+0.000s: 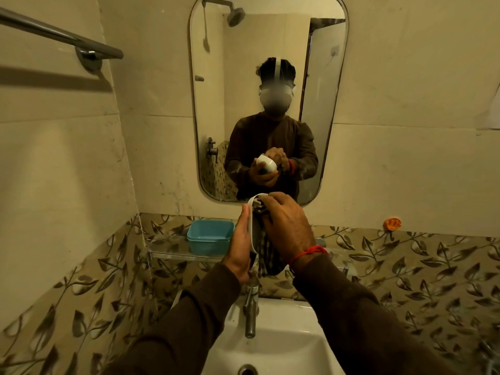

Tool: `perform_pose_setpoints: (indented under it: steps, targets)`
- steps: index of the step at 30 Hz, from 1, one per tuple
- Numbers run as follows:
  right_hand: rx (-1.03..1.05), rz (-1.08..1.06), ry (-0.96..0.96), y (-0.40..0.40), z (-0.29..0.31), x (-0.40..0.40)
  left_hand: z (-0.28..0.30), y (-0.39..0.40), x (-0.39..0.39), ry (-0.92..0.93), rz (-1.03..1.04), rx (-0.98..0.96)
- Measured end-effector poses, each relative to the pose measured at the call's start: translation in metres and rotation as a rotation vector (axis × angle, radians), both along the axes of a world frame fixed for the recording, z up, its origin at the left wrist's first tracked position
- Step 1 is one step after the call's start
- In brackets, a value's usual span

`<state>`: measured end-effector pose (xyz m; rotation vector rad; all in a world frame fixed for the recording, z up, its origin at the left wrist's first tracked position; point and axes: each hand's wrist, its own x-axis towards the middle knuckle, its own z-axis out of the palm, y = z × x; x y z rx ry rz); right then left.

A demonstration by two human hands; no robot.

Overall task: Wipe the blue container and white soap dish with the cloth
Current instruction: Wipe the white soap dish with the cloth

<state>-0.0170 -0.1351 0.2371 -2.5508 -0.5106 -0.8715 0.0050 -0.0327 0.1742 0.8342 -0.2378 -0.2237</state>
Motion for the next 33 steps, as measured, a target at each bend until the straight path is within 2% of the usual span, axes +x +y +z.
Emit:
perform_pose_setpoints:
  steps: [6, 12, 16, 23, 30, 33]
  targets:
    - [0.015, 0.237, 0.044, -0.007, 0.002, -0.008, -0.005, 0.014, 0.005, 0.019, -0.035, -0.023]
    - [-0.191, 0.392, 0.191, -0.005, 0.002, -0.010, 0.009, 0.029, 0.017, 0.003, 0.009, 0.049]
    - [-0.250, 0.397, 0.266, -0.010, 0.011, -0.004, 0.009, 0.029, 0.015, 0.003, -0.009, 0.029]
    - [-0.270, 0.380, 0.021, -0.008, 0.017, 0.005, 0.009, 0.029, 0.008, -0.008, -0.023, -0.049]
    - [-0.219, 0.171, -0.163, -0.003, 0.022, 0.013, -0.001, 0.015, 0.005, 0.032, -0.094, -0.084]
    - [-0.226, 0.083, -0.180, -0.001, 0.017, 0.010, -0.003, 0.018, 0.009, 0.017, -0.003, -0.012]
